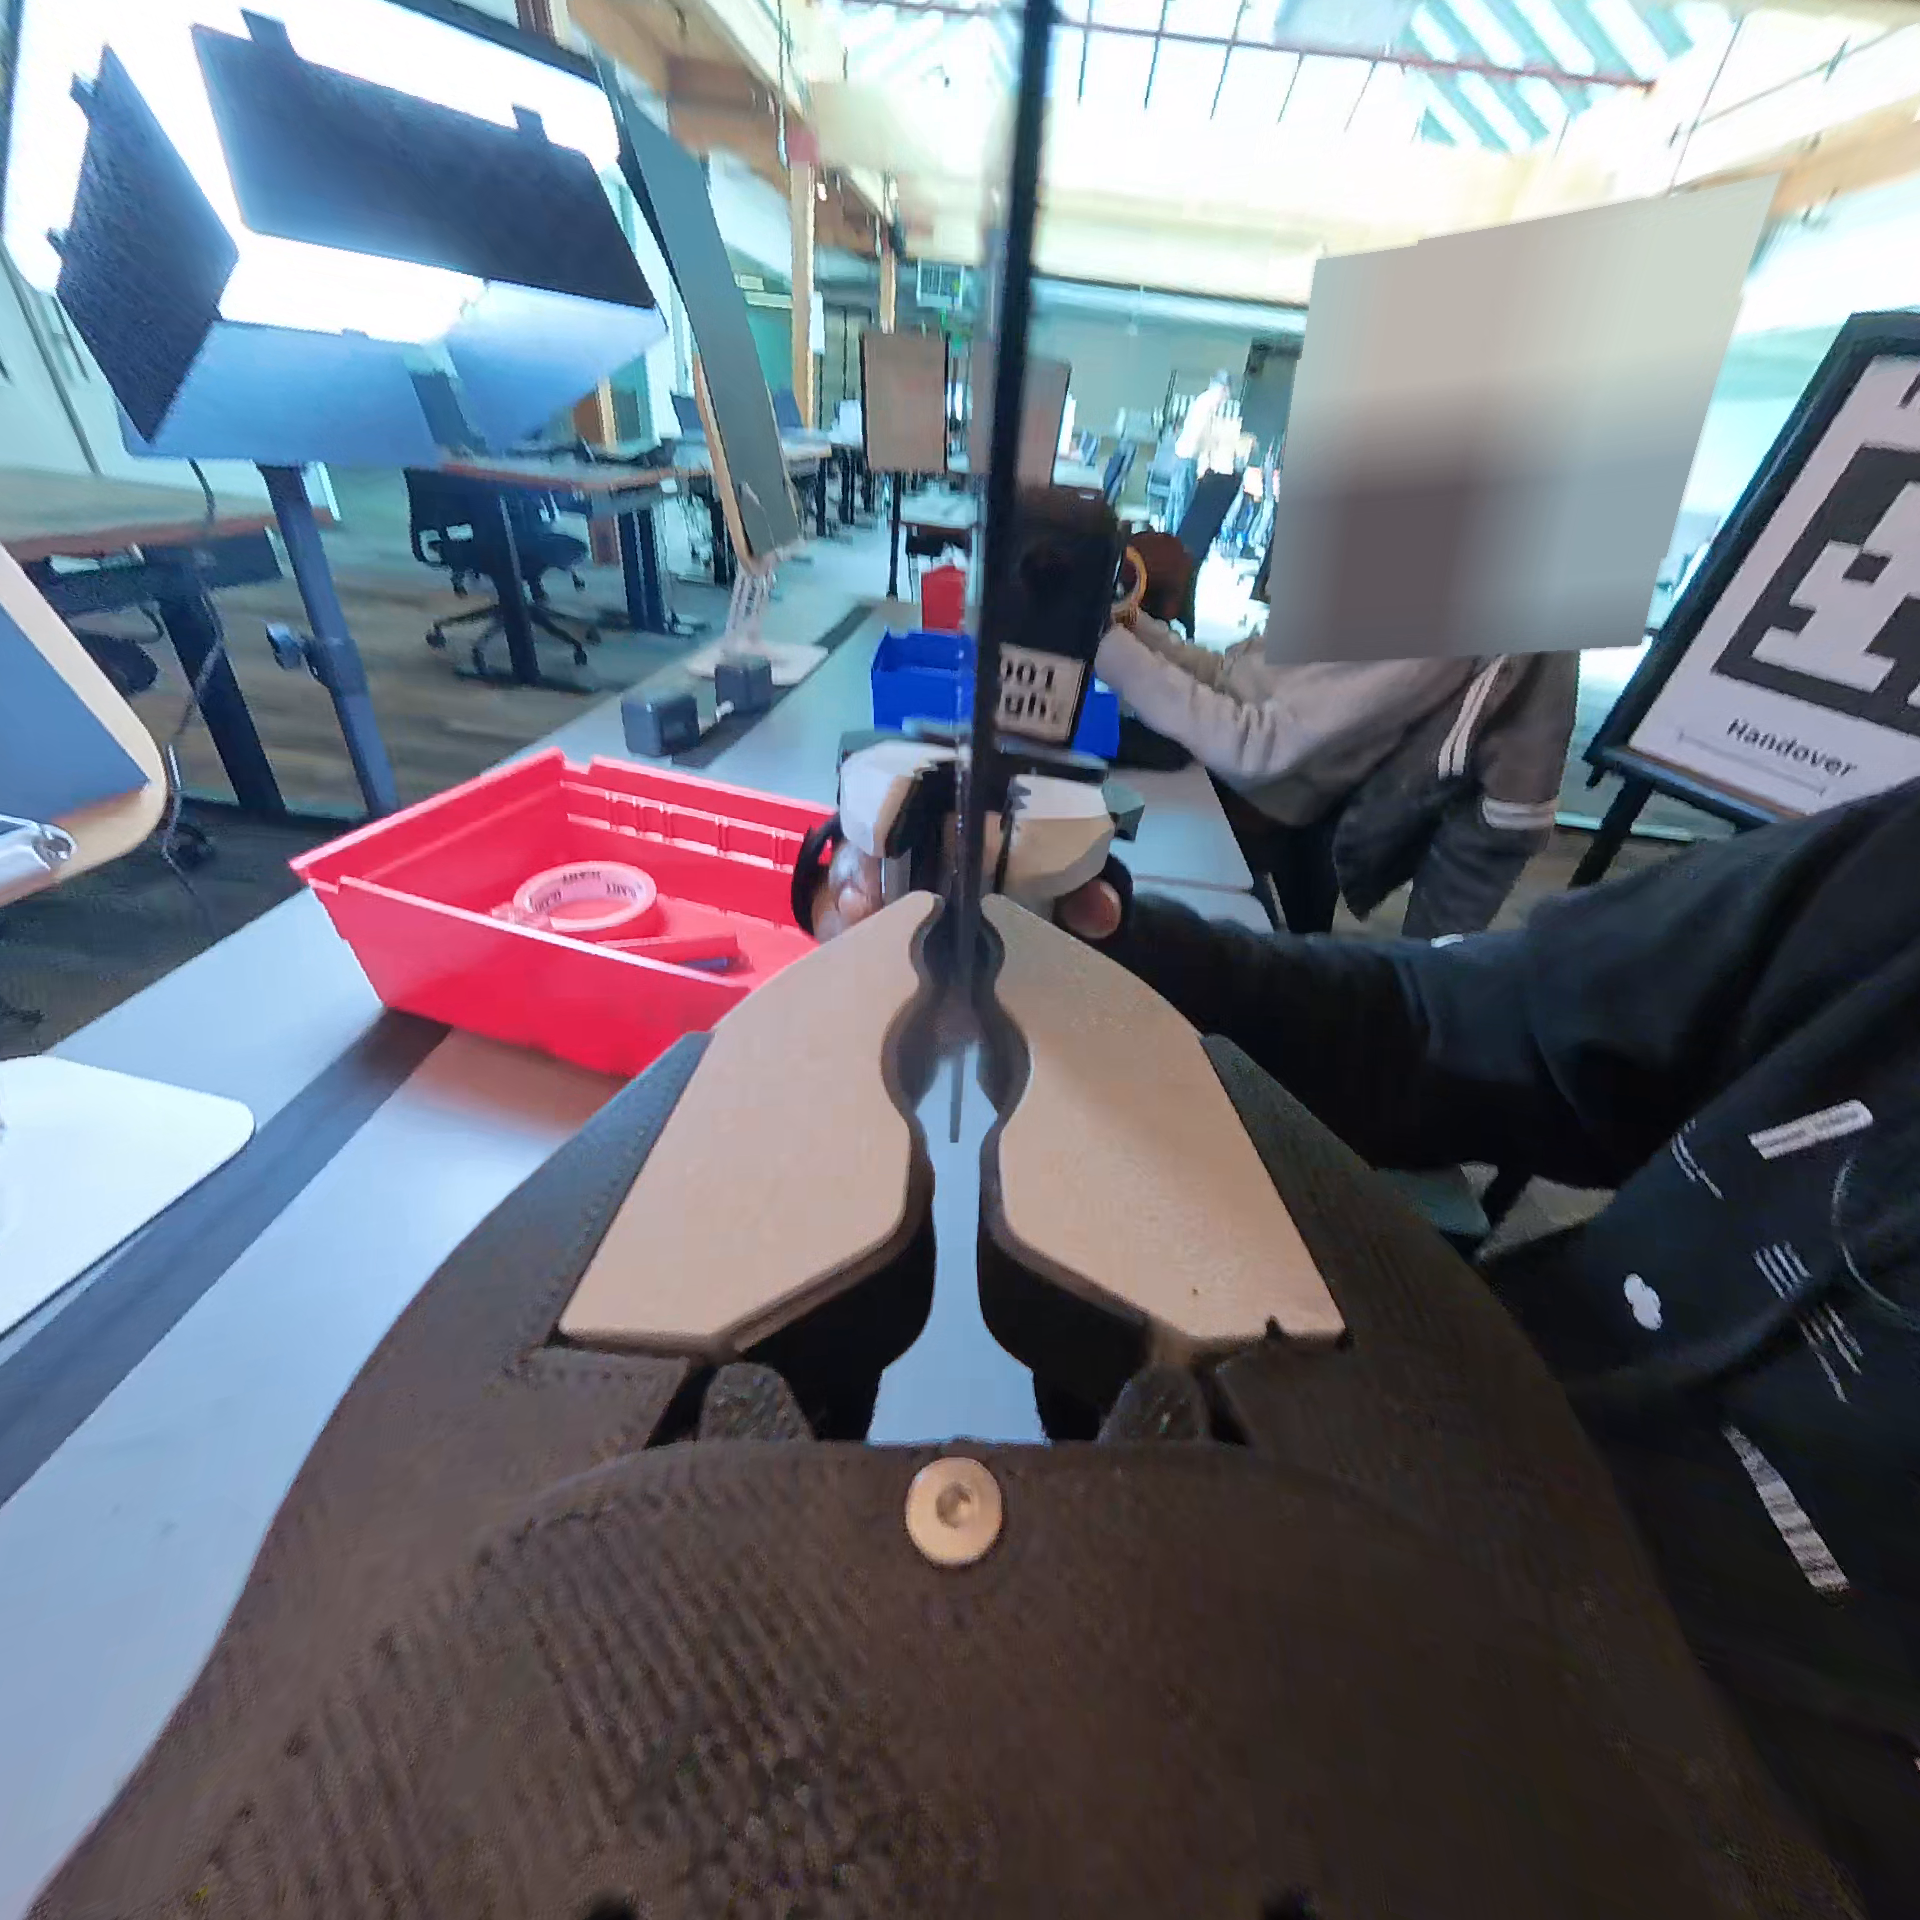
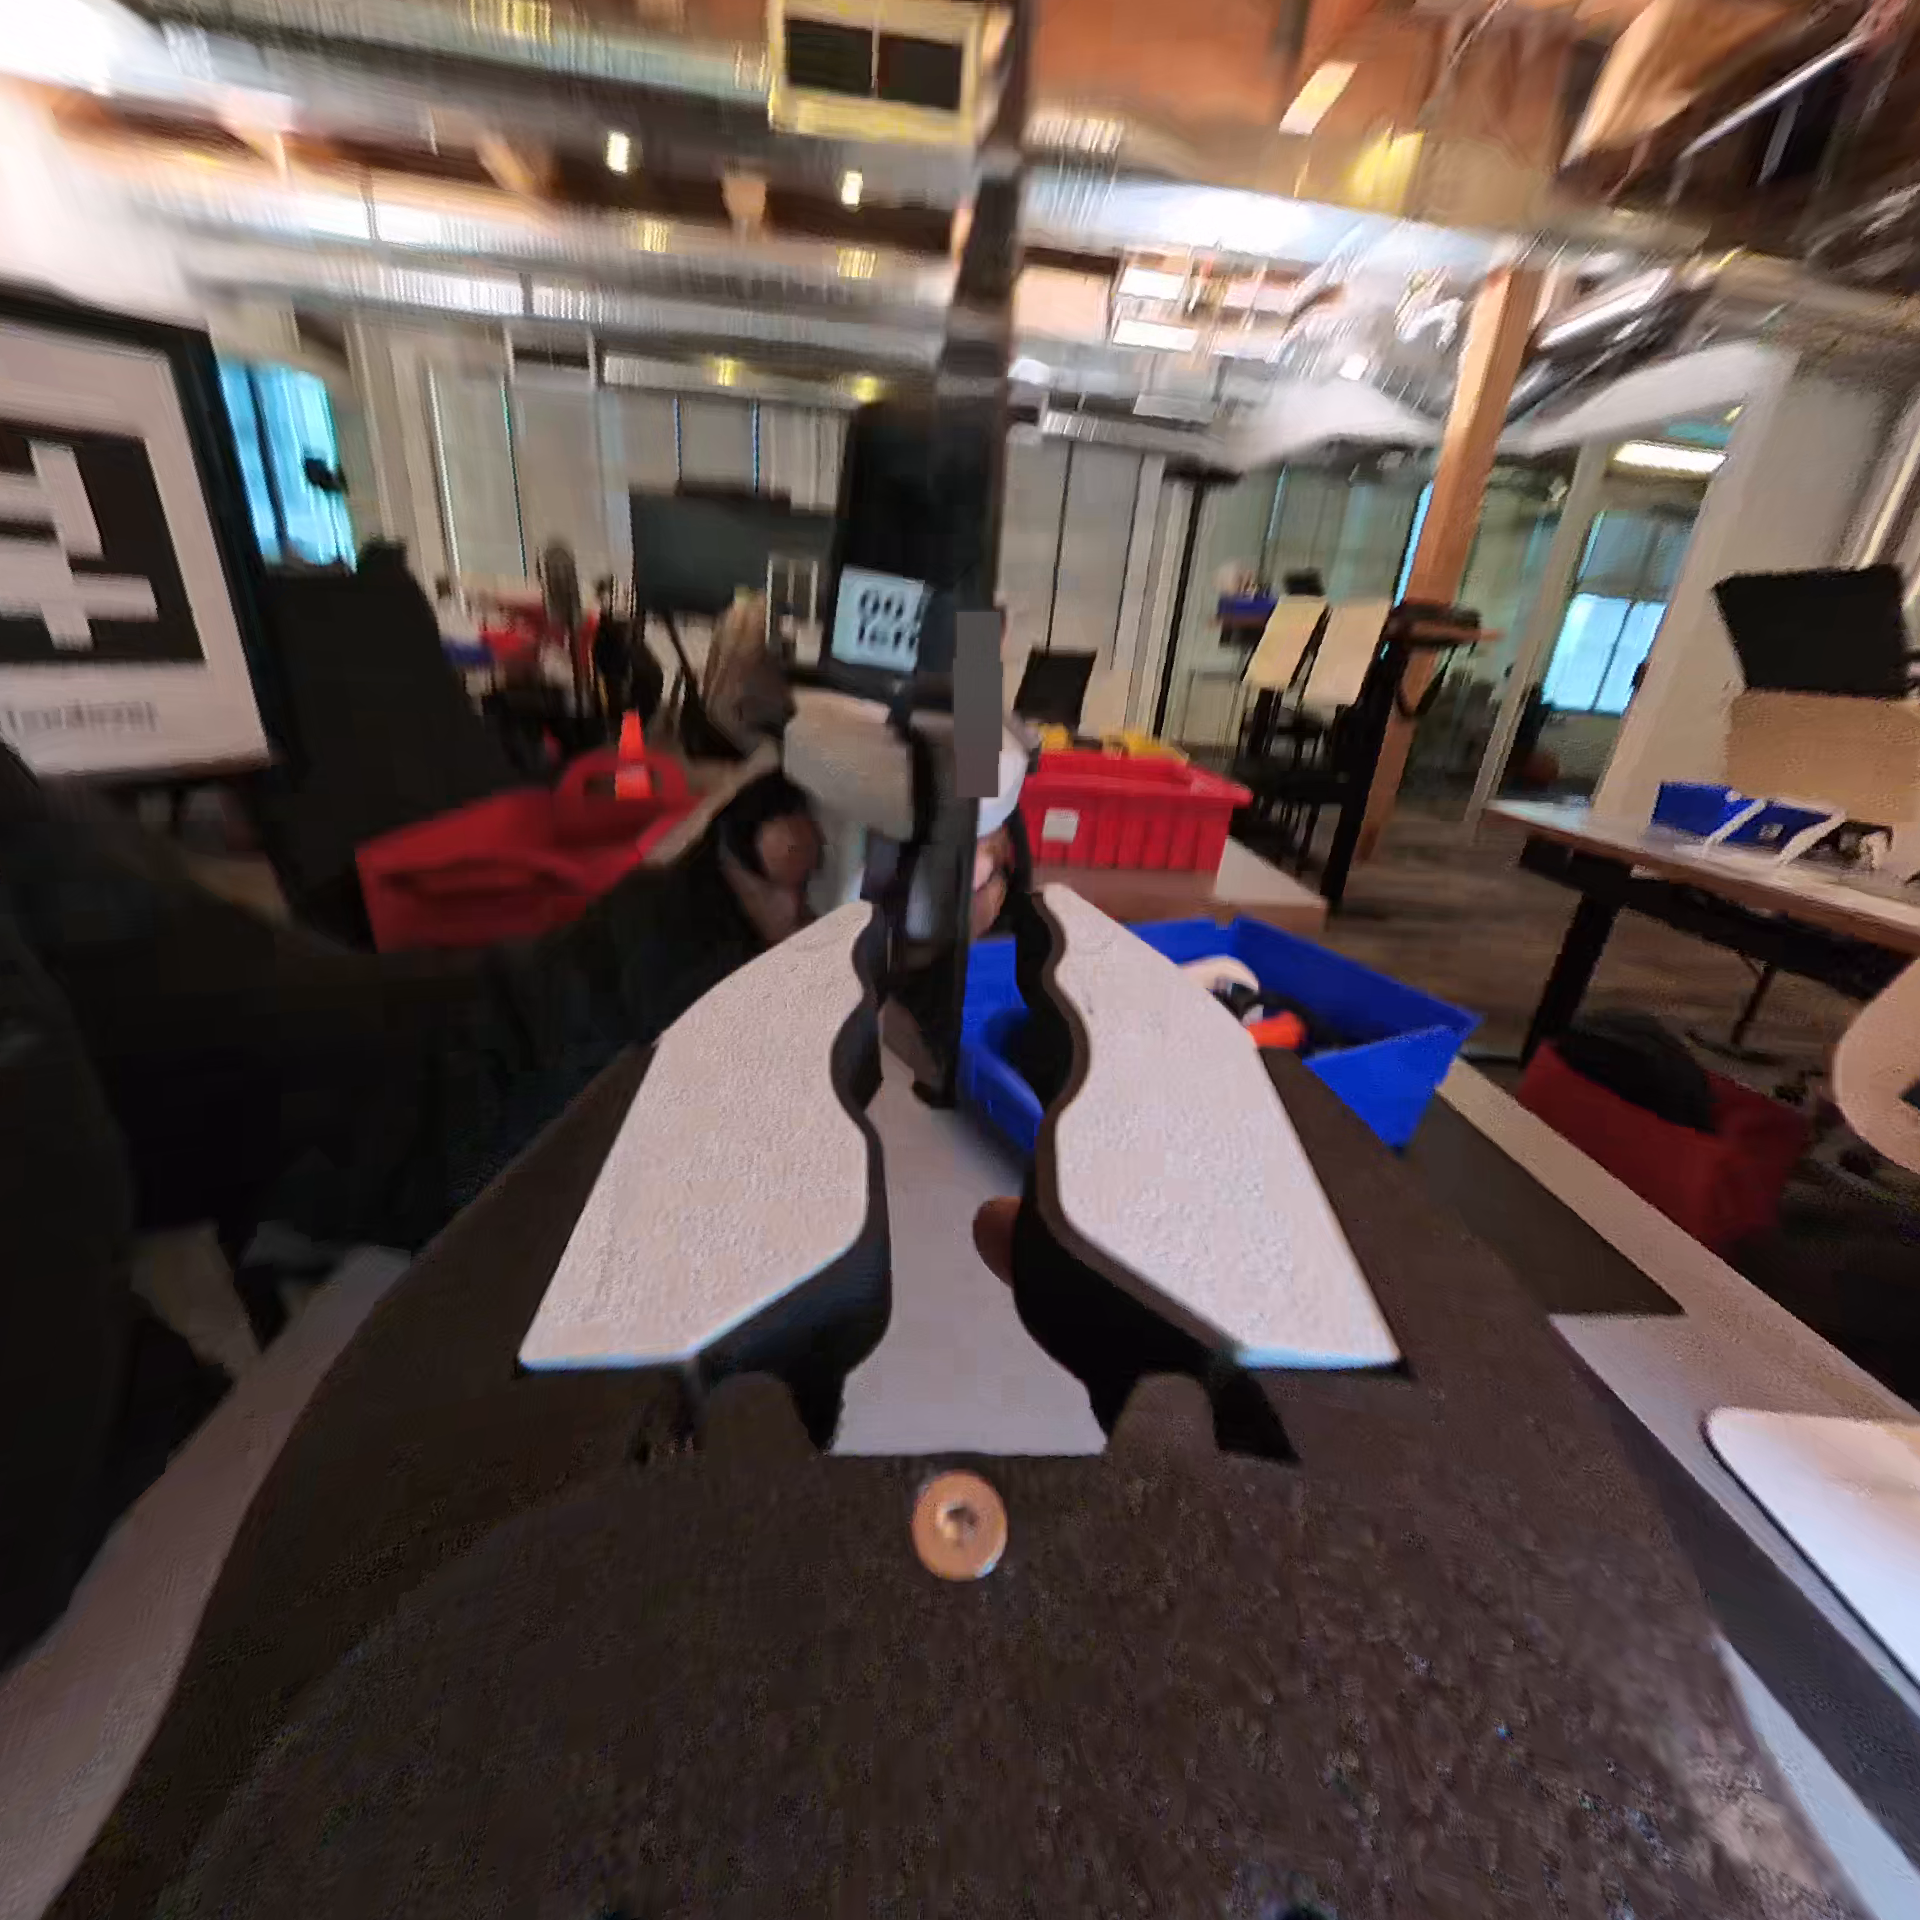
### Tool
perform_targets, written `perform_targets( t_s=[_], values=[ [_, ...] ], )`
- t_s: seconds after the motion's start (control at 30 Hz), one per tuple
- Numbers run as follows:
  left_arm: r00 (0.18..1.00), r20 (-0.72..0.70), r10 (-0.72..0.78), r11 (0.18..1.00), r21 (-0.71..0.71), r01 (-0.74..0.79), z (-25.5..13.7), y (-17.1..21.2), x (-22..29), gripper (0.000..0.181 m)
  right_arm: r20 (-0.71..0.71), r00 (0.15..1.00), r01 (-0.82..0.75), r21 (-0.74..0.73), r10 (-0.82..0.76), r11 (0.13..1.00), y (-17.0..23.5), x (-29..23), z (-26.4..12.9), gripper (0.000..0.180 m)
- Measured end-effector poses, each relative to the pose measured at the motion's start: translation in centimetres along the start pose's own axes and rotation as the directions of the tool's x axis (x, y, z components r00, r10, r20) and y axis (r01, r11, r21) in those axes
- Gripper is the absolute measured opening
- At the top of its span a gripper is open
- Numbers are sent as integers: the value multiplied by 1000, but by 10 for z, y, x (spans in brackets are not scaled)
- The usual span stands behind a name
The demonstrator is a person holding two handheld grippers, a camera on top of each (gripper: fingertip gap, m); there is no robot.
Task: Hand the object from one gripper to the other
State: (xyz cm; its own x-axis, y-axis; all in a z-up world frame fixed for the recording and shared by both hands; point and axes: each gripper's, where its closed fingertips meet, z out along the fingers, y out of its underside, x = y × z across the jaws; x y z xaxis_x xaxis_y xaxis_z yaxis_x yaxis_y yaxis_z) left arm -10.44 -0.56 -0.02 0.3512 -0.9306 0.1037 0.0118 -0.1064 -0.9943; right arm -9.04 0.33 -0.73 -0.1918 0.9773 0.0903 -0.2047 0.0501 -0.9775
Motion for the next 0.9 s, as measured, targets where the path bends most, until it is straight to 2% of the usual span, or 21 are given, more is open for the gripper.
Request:
perform_targets(
  t_s=[0.03, 0.07, 0.1, 0.17, 0.23, 0.37, 0.47, 0.6, 0.7, 0.8, 0.9],
  values=[
    [1000, -8, -5, 1000, -27, 5, 0, 3, 1, 2, 23, 999, 29, -60, -27, 998, 6, -5, 0, 23],
    [1000, -13, -7, 999, -48, 6, 0, 6, 2, 2, 27, 998, 54, -99, -51, 994, 10, -7, 0, 15],
    [1000, -19, -3, 998, -64, 2, 0, 9, 2, 2, 17, 997, 80, -118, -79, 990, 13, -7, 1, 6],
    [1000, -26, 5, 998, -56, -7, 0, 8, 3, 3, 27, 997, 74, -101, -72, 992, 12, -9, 2, 3],
    [1000, -29, 9, 1000, 2, -9, -1, 0, 3, 2, 21, 998, 53, -35, -52, 998, 4, -8, 3, 3],
    [997, -81, 0, 977, 211, 17, 1, -20, 8, 8, 34, 999, -17, 164, 11, 986, -18, -8, -1, 2],
    [993, -119, -14, 969, 243, 42, 8, -18, 10, 18, 46, 996, -85, 293, 75, 952, -33, -4, -10, 2],
    [999, -35, 27, 967, 253, -18, 11, -16, 3, 3, 46, 990, -140, 358, 132, 923, -34, 1, -11, 3],
    [1000, 1, 2, 983, 182, -2, 7, -14, -3, 2, 24, 987, -161, 313, 161, 936, -24, 7, -7, 3],
    [999, 23, -30, 995, 95, 28, 0, -8, -8, 1, -18, 995, -98, 156, 102, 983, -8, 9, -2, 6],
    [999, 34, -37, 999, -21, 37, -5, 4, -9, 1, -67, 998, 6, -24, -8, 1000, 6, 12, -4, 17]
  ],
)
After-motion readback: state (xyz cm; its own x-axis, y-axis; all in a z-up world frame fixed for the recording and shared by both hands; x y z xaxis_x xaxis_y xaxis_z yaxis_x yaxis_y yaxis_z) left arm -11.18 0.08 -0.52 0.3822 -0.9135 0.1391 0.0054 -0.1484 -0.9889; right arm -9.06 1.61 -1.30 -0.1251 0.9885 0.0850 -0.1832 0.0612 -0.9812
